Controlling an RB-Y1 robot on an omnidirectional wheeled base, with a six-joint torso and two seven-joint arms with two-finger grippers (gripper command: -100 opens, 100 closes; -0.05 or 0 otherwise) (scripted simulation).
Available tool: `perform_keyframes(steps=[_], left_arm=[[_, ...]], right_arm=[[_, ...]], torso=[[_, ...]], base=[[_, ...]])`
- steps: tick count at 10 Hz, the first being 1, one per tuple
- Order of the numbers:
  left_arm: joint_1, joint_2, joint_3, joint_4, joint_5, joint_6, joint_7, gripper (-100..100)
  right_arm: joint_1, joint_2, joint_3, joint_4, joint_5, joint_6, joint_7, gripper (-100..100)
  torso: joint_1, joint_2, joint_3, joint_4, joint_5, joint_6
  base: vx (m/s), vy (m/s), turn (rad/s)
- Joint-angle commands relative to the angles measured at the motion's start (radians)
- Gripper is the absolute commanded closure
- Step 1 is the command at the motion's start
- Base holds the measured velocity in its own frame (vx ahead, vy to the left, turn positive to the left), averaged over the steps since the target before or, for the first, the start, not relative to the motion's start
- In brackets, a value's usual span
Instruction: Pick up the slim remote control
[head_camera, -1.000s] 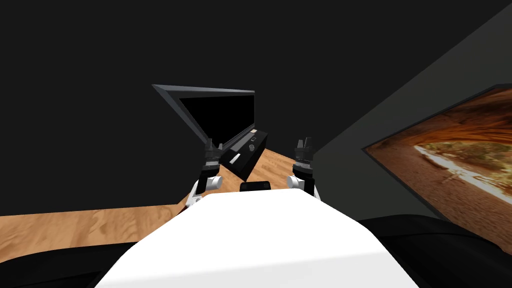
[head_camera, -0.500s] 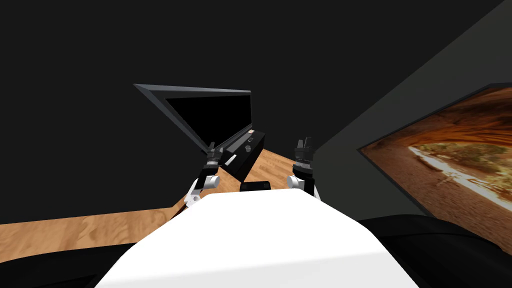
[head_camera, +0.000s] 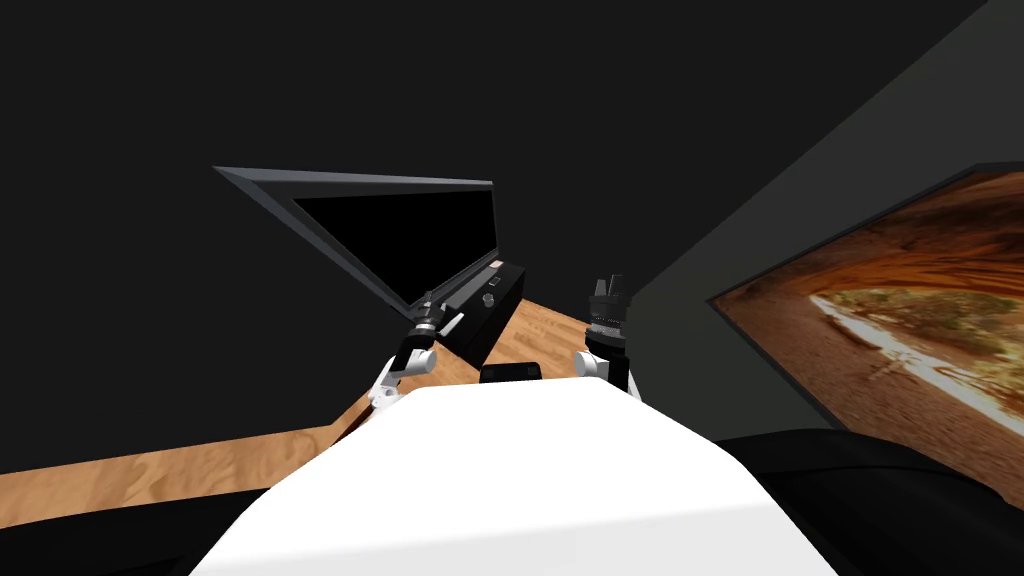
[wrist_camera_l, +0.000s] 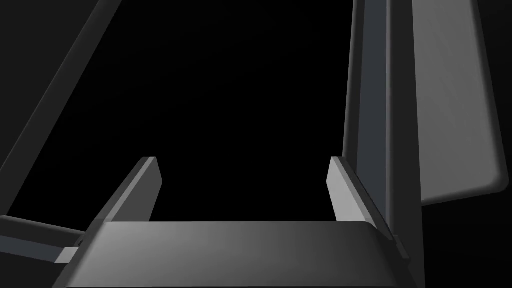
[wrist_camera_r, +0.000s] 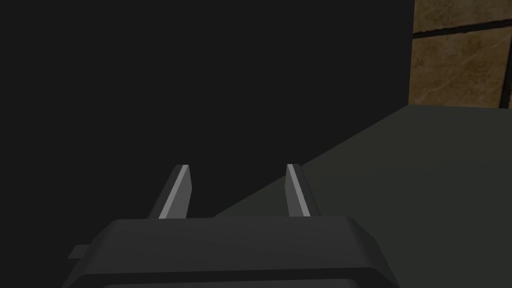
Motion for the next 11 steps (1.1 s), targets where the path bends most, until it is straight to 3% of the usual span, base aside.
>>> perform_keyframes(steps=[1,3,5,6,7,8,9,10,11], left_arm=[[-0.011,0.017,0.012,0.016,0.017,0.033,0.013,-100],[-0.045,0.053,0.037,0.084,0.066,0.096,0.039,-100],[-0.063,0.07,0.051,0.144,0.09,0.152,0.052,-100],[-0.063,0.07,0.051,0.155,0.09,0.157,0.052,-100],[-0.08,0.087,0.064,0.199,0.114,0.199,0.065,-100],[-0.08,0.087,0.064,0.206,0.114,0.199,0.065,-100],[-0.098,0.104,0.078,0.259,0.137,0.242,0.077,-100],[-0.098,0.104,0.078,0.259,0.137,0.242,0.077,-100],[-0.116,0.119,0.092,0.299,0.159,0.286,0.09,-100]], right_arm=[[0.0,0.0,0.0,0.0,0.0,0.0,0.0,0],[0.0,0.0,0.0,0.0,0.0,0.0,0.0,0],[0.0,0.0,0.0,0.0,0.0,0.0,0.0,0],[0.0,0.0,0.0,0.0,0.0,0.0,0.0,0],[0.0,0.0,0.0,0.0,0.0,0.0,0.0,0],[0.0,0.0,0.0,0.0,0.0,0.0,0.0,0],[0.0,0.0,0.0,0.0,0.0,0.0,0.0,0],[0.0,0.0,0.0,0.0,0.0,0.0,0.0,0],[0.0,0.0,0.0,0.0,0.0,0.0,0.0,0]], torso=[[0.0,0.0,0.0,0.0,0.0,0.0],[0.001,0.001,0.0,0.0,0.0,0.0],[0.0,-0.001,0.0,0.0,0.0,0.0],[0.001,-0.001,0.0,0.0,0.0,0.0],[0.003,0.0,0.0,0.0,0.0,0.0],[0.003,0.0,0.0,0.0,0.001,0.0],[0.003,0.001,0.0,0.0,0.001,0.0],[0.002,0.001,0.001,0.0,0.0,0.0],[0.003,0.002,0.001,0.0,0.0,0.0]], base=[[0.04,-0.069,-0.018],[0.053,-0.104,-0.071],[0.057,-0.08,-0.046],[0.044,-0.053,-0.027],[0.056,-0.051,-0.08],[0.034,-0.048,-0.033],[0.03,-0.069,-0.068],[0.03,-0.06,-0.04],[0.043,-0.056,-0.095]])
